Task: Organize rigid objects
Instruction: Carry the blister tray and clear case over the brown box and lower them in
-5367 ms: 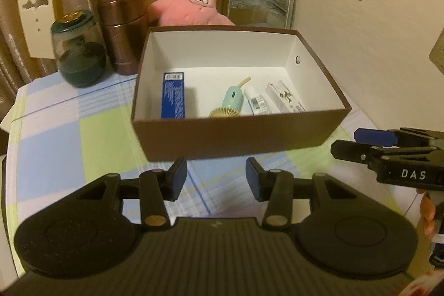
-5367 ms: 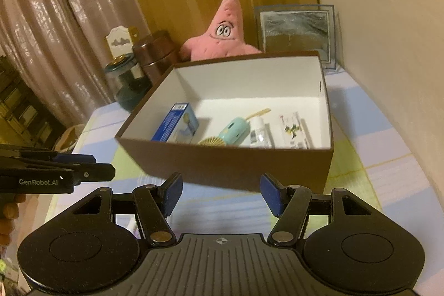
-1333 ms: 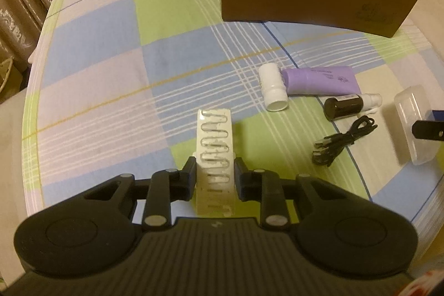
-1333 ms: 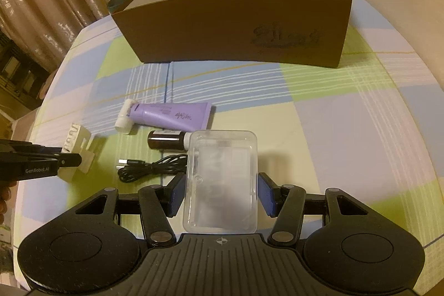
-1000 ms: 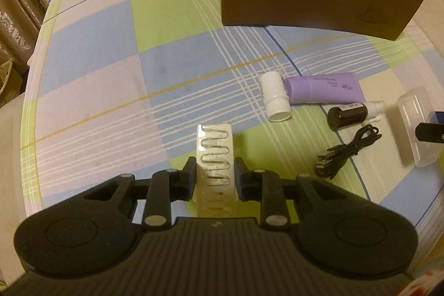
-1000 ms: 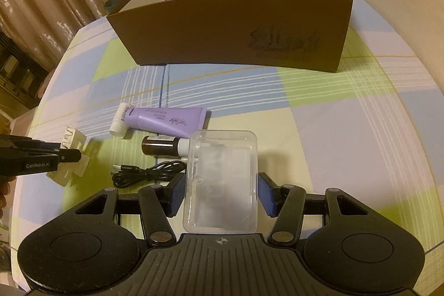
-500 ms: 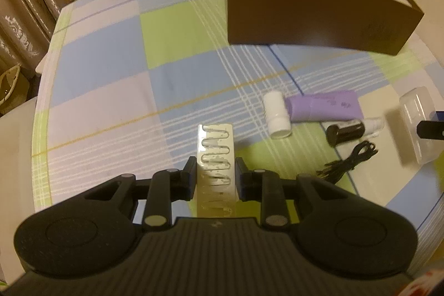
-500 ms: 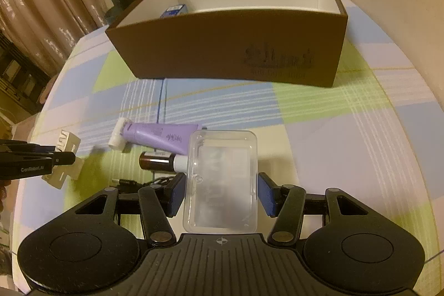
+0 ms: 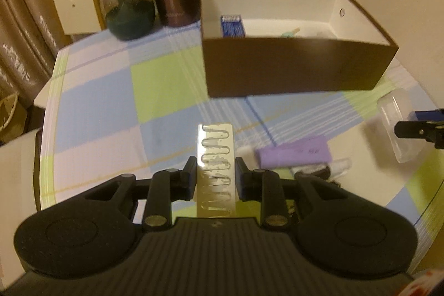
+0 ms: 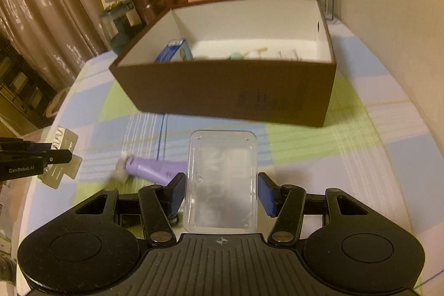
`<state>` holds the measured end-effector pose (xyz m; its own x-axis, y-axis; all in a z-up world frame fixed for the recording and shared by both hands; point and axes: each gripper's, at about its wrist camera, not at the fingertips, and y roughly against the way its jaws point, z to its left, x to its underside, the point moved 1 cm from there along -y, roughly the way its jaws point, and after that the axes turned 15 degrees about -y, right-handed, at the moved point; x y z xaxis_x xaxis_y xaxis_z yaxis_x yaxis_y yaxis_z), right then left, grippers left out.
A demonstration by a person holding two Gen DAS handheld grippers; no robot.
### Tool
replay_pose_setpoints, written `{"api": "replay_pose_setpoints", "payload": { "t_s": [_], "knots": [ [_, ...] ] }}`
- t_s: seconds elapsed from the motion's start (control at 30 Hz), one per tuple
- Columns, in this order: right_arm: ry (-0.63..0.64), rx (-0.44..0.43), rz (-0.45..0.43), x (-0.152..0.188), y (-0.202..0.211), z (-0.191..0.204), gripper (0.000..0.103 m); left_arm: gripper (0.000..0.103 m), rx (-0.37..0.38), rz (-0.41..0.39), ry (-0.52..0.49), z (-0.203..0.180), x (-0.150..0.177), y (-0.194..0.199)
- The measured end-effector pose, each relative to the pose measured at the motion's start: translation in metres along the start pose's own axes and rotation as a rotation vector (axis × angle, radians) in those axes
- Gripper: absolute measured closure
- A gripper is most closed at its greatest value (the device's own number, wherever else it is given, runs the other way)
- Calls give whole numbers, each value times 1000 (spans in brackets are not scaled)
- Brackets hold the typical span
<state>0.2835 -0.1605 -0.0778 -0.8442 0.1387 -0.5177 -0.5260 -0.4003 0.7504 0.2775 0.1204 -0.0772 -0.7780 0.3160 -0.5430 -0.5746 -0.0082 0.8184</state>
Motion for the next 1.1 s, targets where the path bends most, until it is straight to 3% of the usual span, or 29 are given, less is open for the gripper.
{"api": "replay_pose_setpoints", "payload": {
  "t_s": [0.7,1.1],
  "knots": [
    [19,-87,-140,-101,7,-5,48,78,-1,-159,-94,-28,-119,-6],
    [12,-108,-153,-149,-23,-5,48,78,-7,-163,-154,-32,-185,-45]
  ]
}}
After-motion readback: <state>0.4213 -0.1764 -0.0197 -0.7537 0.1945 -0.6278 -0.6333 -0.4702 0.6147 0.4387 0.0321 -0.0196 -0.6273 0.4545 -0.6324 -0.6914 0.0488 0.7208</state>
